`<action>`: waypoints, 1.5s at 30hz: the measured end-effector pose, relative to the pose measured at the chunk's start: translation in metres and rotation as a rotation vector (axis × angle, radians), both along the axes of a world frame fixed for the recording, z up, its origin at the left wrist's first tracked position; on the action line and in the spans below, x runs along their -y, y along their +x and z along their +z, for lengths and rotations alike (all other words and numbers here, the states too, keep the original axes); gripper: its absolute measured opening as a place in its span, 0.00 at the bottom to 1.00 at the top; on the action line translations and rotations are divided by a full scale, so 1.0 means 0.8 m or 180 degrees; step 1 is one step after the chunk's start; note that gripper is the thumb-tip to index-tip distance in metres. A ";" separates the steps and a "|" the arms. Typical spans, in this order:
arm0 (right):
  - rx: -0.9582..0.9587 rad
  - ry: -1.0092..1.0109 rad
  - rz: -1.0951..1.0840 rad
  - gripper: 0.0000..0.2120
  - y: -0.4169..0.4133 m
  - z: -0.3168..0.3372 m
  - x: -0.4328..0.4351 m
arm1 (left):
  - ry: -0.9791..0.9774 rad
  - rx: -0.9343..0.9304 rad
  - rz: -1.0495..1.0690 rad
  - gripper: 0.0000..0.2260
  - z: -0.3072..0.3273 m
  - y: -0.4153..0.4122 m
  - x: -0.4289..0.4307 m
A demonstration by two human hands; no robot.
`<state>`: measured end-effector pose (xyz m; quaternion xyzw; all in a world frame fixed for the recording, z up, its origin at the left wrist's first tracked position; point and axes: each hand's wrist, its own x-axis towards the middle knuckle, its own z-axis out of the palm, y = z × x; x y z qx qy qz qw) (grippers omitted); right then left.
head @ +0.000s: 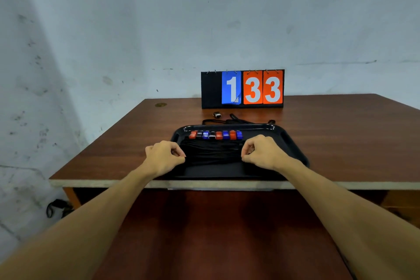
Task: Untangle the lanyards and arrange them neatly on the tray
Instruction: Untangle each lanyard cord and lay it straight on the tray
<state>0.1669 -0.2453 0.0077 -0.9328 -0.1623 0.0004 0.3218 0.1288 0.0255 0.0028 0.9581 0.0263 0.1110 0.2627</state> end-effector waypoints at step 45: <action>0.0506 0.0659 -0.0612 0.04 0.113 0.017 0.057 | -0.0432 0.0520 -0.0798 0.06 0.057 0.111 0.123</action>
